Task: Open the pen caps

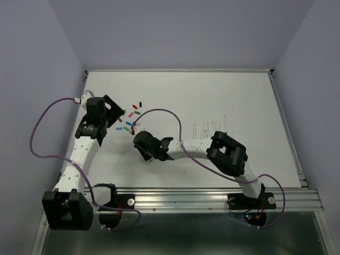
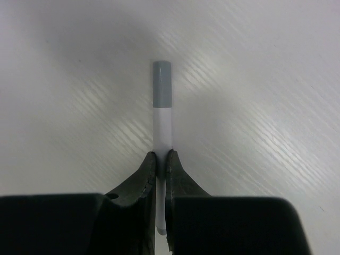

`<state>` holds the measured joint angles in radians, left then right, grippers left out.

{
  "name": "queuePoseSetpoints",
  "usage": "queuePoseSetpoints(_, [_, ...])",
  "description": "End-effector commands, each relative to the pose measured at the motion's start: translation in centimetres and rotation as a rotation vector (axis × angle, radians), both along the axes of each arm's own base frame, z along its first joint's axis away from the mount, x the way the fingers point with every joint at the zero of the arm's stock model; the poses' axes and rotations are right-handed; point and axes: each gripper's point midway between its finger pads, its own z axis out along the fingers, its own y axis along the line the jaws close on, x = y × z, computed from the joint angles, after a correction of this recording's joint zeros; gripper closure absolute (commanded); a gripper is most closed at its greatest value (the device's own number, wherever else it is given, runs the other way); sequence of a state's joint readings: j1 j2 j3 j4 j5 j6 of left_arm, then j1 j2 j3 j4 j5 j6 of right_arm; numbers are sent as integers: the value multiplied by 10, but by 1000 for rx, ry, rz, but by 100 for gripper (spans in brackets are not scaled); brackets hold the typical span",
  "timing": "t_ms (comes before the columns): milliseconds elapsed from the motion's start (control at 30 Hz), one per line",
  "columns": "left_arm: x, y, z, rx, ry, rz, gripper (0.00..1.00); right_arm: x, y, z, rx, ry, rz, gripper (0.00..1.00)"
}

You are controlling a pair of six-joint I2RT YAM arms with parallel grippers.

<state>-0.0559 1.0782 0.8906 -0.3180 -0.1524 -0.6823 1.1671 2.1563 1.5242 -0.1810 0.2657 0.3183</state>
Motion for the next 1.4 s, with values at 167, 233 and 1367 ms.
queuePoseSetpoints(167, [-3,-82,26,-207,-162,-414,1,24,-55,120,332,-95,-76,99])
queuePoseSetpoints(233, [-5,-99,35,-226,-192,-469,1,26,-65,137,384,-105,-88,99])
queuePoseSetpoints(1367, [-7,-194,54,-342,-232,-665,87,52,-92,208,518,-205,-114,99])
